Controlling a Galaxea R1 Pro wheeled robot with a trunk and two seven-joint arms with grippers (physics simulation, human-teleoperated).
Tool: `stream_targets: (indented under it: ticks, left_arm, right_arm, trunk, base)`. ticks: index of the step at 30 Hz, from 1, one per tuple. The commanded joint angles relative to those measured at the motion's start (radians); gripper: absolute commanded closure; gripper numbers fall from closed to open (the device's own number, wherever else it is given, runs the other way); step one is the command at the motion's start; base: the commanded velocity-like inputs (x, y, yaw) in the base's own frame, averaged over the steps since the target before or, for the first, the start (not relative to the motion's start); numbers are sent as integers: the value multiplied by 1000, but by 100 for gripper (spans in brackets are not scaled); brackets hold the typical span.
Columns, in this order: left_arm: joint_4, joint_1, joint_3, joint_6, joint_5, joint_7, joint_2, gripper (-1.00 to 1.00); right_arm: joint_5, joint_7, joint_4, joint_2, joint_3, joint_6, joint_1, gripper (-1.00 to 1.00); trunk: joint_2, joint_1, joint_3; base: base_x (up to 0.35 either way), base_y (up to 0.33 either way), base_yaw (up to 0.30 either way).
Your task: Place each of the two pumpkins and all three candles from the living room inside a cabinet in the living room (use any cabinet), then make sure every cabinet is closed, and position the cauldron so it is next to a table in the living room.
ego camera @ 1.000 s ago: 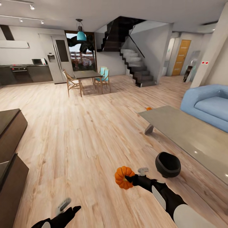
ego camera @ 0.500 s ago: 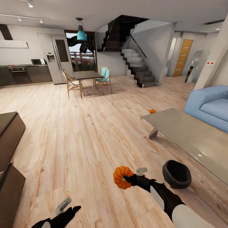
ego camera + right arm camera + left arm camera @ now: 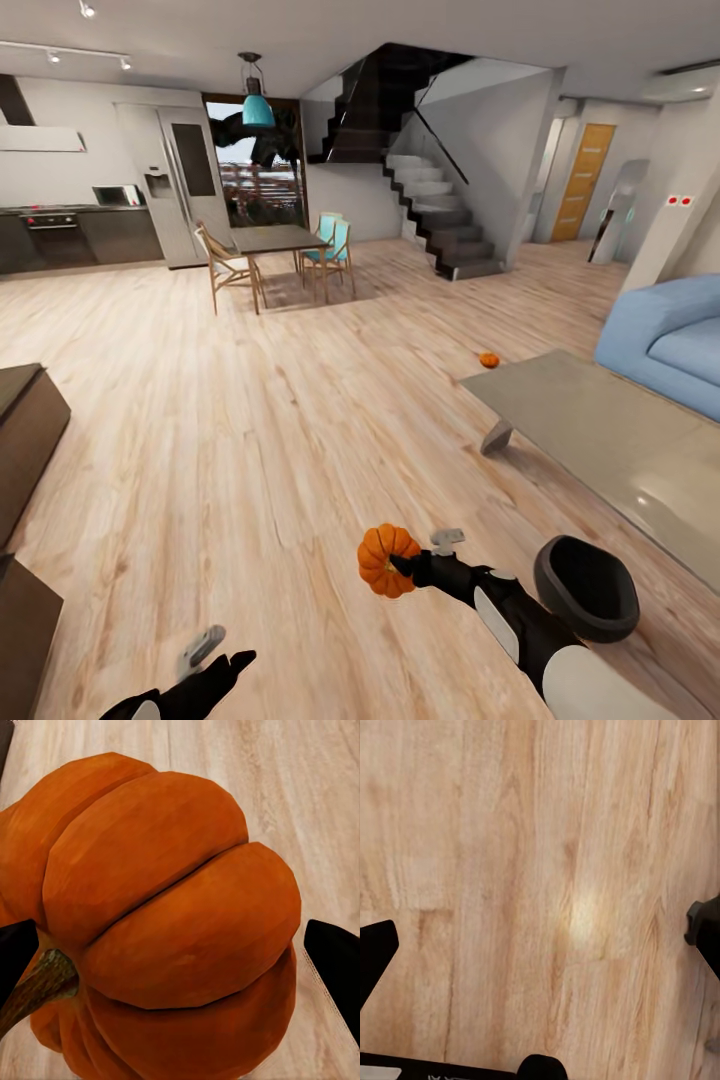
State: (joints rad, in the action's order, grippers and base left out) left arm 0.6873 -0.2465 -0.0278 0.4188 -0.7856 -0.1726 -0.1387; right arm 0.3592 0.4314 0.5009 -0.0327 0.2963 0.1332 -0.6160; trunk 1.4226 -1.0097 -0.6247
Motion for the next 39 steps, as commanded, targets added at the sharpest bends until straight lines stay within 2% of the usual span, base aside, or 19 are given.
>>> stream_targets:
  ticks: [1,27,33,39]
  left_arm:
    - [0,0,-3,3,-8,1,-1,-100]
    - [-8,0,-3,2,-11,1,-1,-100]
    - [-8,0,-3,-49,-13,1,-1,-100]
    - [-9,0,-3,-60,-13,1,-1,-100]
  right_arm:
    - [14,-1,2,-1,4,6,-1,100]
    - [15,11,1,-1,4,5,-1,100]
    - [14,12,-20,0,4,3,-1,100]
    - [14,12,-27,0,4,2,-1,100]
  trunk:
    - [0,-1,-1]
    - [0,-1,-1]
    - [0,-1,-1]
    - [0,-1,-1]
  base:
    - [343,33,0]
    - [331,89,0]
    - [338,4,0]
    - [341,0,0]
